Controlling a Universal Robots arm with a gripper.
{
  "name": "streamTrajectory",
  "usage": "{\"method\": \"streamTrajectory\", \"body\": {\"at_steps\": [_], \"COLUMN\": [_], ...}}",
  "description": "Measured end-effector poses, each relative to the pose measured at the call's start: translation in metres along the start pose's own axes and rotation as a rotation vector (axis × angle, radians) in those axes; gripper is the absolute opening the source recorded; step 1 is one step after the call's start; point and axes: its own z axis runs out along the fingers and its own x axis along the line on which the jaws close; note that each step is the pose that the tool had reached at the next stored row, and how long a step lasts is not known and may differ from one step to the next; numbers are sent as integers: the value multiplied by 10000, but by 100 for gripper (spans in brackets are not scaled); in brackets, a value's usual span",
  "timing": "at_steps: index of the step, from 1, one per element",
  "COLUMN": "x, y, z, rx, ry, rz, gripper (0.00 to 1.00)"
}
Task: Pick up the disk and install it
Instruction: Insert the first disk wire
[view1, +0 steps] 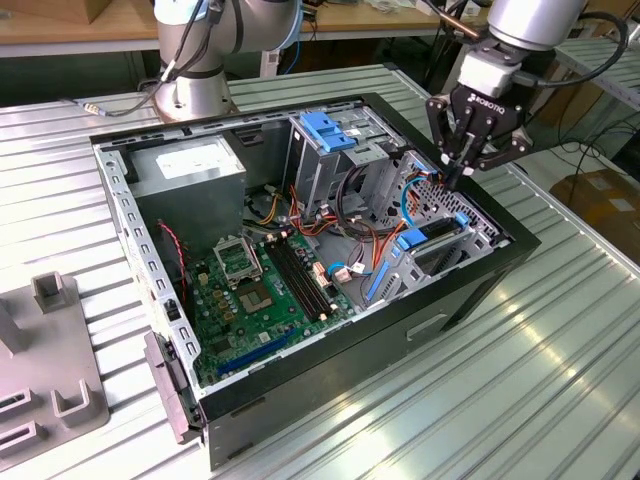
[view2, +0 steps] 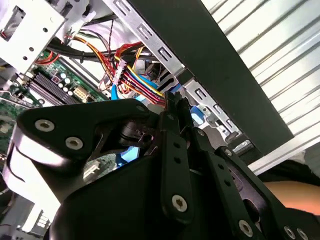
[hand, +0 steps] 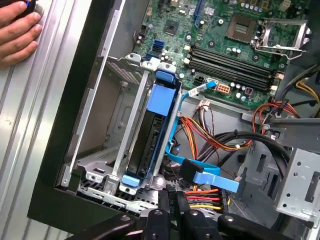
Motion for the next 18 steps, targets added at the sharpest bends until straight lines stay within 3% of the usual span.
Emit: {"method": "streamTrajectory", "body": {"at_steps": [4, 7, 18], "x": [-1, -2, -2], "y": [0, 2, 2], "z": [15, 22, 22], "rx": [-64, -94, -92], "ry": [-6, -9, -17], "rz": [859, 1258, 1260], "gripper": [18, 18, 18]}}
